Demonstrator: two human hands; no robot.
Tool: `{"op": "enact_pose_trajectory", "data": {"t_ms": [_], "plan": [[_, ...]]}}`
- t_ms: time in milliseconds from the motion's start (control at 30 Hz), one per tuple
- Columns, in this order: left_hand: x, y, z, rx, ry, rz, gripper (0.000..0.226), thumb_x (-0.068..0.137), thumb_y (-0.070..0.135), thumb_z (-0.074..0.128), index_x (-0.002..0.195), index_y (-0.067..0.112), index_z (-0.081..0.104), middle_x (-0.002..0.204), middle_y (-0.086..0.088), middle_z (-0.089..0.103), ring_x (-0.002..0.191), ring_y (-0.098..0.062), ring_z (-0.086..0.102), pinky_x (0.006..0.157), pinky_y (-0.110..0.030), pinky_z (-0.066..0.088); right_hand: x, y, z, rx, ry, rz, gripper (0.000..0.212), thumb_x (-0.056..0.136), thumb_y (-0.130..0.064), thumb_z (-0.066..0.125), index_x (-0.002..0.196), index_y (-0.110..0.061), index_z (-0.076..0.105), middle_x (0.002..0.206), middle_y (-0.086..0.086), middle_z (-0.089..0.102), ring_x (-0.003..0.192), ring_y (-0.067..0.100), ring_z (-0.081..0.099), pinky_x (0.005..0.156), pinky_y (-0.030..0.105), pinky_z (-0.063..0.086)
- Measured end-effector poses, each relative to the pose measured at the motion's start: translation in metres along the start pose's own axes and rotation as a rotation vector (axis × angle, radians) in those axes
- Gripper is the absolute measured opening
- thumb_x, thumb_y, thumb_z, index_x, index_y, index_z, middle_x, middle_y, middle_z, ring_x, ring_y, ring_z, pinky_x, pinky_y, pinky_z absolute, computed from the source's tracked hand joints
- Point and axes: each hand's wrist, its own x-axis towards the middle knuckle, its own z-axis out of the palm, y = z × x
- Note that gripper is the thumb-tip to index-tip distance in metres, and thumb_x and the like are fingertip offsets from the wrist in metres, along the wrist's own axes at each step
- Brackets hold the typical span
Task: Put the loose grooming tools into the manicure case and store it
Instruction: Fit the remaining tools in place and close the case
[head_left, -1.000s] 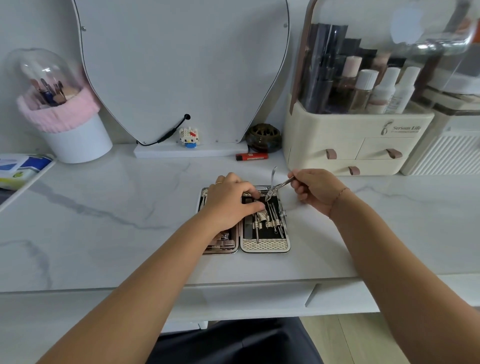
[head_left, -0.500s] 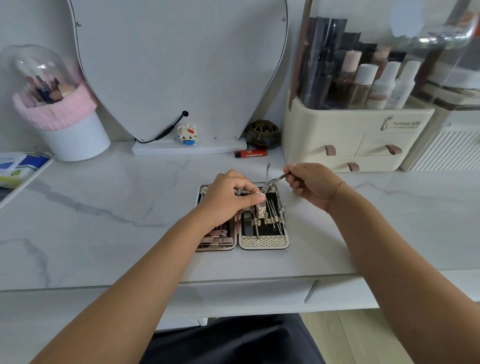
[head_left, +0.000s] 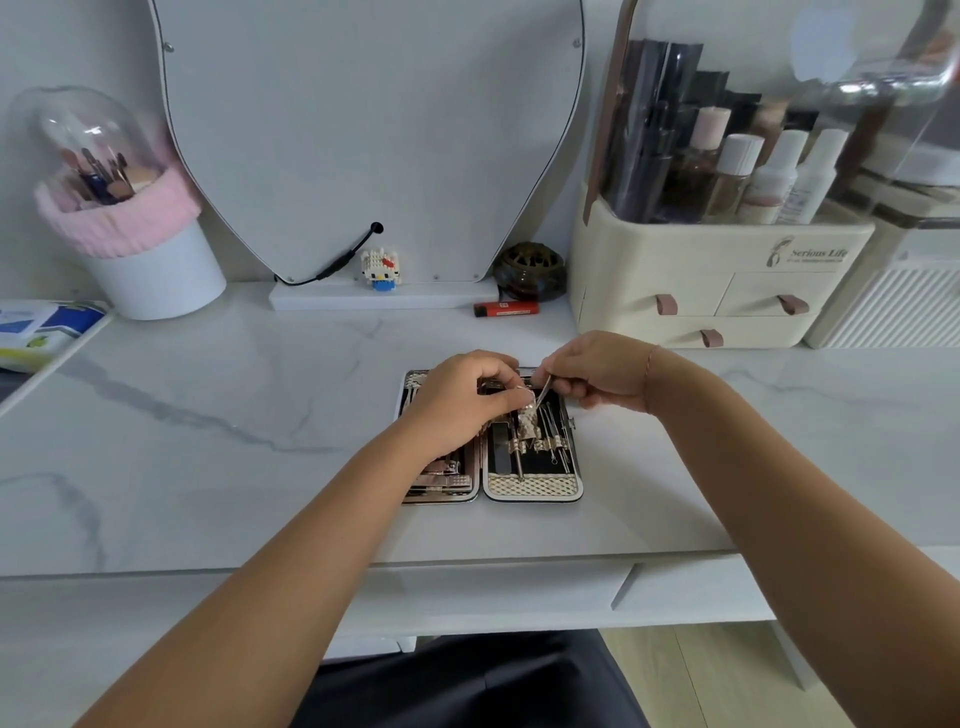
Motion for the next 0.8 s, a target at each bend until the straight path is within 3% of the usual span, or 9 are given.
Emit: {"op": "enact_pose_trajectory", "data": {"t_ms": [100, 167, 233, 333, 400, 533, 700, 800], "plan": [[0.0, 0.001, 0.0, 0.024, 0.014, -0.003, 0.014, 0.078, 0.037, 0.071, 0.081, 0.024, 0.069, 0.108, 0.016, 0.064, 0.103, -0.003, 0.053, 0.082, -0.021, 0.036, -0.004, 0.003, 0.01, -0.021, 0.177, -0.033, 0.02, 0.09, -0.012, 0.056, 0.087, 0.005, 0.067, 0.056, 0.004, 0.053, 0.047, 0.012, 0.042, 0.046, 0.019, 0.039], [-0.001, 0.003, -0.001, 0.062, 0.021, -0.006, 0.016, 0.077, 0.039, 0.071, 0.082, 0.024, 0.069, 0.104, 0.015, 0.065, 0.098, -0.002, 0.052, 0.072, -0.006, 0.029, -0.007, 0.007, 0.016, -0.011, 0.267, -0.064, 0.02, 0.087, -0.014, 0.061, 0.087, 0.005, 0.067, 0.058, 0.005, 0.056, 0.049, 0.013, 0.045, 0.05, 0.021, 0.044], [0.0, 0.005, -0.001, 0.095, 0.021, 0.007, 0.017, 0.077, 0.04, 0.071, 0.084, 0.024, 0.069, 0.101, 0.013, 0.064, 0.095, -0.003, 0.051, 0.066, -0.001, 0.027, -0.011, 0.01, 0.02, -0.044, 0.331, -0.099, 0.017, 0.086, -0.016, 0.064, 0.085, 0.001, 0.068, 0.059, 0.004, 0.057, 0.05, 0.013, 0.049, 0.05, 0.02, 0.048], [0.002, 0.006, -0.002, 0.081, 0.002, 0.034, 0.013, 0.076, 0.038, 0.073, 0.081, 0.026, 0.069, 0.097, 0.008, 0.063, 0.093, -0.007, 0.054, 0.069, -0.01, 0.031, -0.014, 0.013, 0.021, -0.159, 0.395, -0.155, 0.017, 0.086, -0.021, 0.064, 0.086, -0.005, 0.068, 0.058, 0.002, 0.059, 0.049, 0.014, 0.051, 0.057, 0.028, 0.05], [0.004, 0.006, -0.001, 0.069, -0.005, 0.05, 0.01, 0.075, 0.036, 0.074, 0.078, 0.029, 0.068, 0.096, 0.007, 0.061, 0.093, -0.009, 0.054, 0.075, -0.021, 0.037, -0.016, 0.014, 0.021, -0.297, 0.437, -0.177, 0.018, 0.087, -0.027, 0.061, 0.087, -0.011, 0.07, 0.058, -0.001, 0.059, 0.05, 0.013, 0.051, 0.058, 0.026, 0.047], [0.006, 0.004, 0.004, 0.167, 0.012, 0.058, 0.011, 0.077, 0.037, 0.072, 0.083, 0.028, 0.071, 0.097, 0.006, 0.054, 0.098, -0.011, 0.046, 0.077, -0.025, 0.032, -0.018, 0.018, 0.024, -0.472, 0.466, -0.177, 0.022, 0.089, -0.031, 0.055, 0.087, -0.018, 0.073, 0.069, 0.001, 0.063, 0.072, 0.02, 0.059, 0.068, 0.028, 0.048], [0.01, 0.004, 0.002, 0.24, -0.001, -0.018, 0.01, 0.074, 0.04, 0.074, 0.078, 0.032, 0.07, 0.103, 0.003, 0.049, 0.106, -0.016, 0.042, 0.084, -0.031, 0.038, -0.018, 0.029, 0.027, -0.387, 0.509, -0.228, 0.016, 0.087, -0.024, 0.061, 0.094, -0.018, 0.073, 0.059, -0.014, 0.053, 0.059, 0.004, 0.049, 0.061, 0.02, 0.038], [0.009, 0.002, -0.001, 0.246, 0.085, -0.027, 0.016, 0.077, 0.036, 0.071, 0.091, 0.028, 0.066, 0.113, 0.002, 0.048, 0.111, -0.015, 0.04, 0.087, -0.03, 0.034, -0.019, 0.028, 0.028, -0.308, 0.524, -0.256, 0.008, 0.082, -0.022, 0.068, 0.089, -0.02, 0.071, 0.056, -0.009, 0.048, 0.051, 0.005, 0.043, 0.055, 0.015, 0.035]]}}
